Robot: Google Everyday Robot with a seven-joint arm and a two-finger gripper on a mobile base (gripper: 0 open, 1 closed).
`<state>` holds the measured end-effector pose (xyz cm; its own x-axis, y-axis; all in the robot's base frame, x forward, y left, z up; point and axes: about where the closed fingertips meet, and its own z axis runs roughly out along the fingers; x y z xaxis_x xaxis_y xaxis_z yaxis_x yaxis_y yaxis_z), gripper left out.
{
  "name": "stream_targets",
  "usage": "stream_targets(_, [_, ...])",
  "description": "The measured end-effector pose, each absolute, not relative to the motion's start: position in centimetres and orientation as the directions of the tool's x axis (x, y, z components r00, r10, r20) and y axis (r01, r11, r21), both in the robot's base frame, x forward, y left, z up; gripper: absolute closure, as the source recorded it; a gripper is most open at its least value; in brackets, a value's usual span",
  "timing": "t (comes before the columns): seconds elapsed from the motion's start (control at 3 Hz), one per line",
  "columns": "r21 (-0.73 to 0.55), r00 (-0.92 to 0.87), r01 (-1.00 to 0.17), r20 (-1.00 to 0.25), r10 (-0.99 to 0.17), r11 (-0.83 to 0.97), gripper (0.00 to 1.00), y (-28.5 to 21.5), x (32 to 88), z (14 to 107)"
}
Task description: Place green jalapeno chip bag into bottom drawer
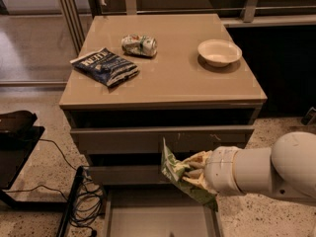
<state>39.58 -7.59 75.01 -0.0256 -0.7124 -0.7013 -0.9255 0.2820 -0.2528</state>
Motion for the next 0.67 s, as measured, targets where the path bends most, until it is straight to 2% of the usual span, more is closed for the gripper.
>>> stream_targets(0.33, [-0.164, -0.061, -0.955, -0.71, -0.702, 0.248, 1.0, -6.56, 41.56, 69.23])
stream_targets(0.67, [-0.164, -0.061, -0.955, -0.71, -0.702, 0.248, 1.0, -6.55, 41.56, 69.22])
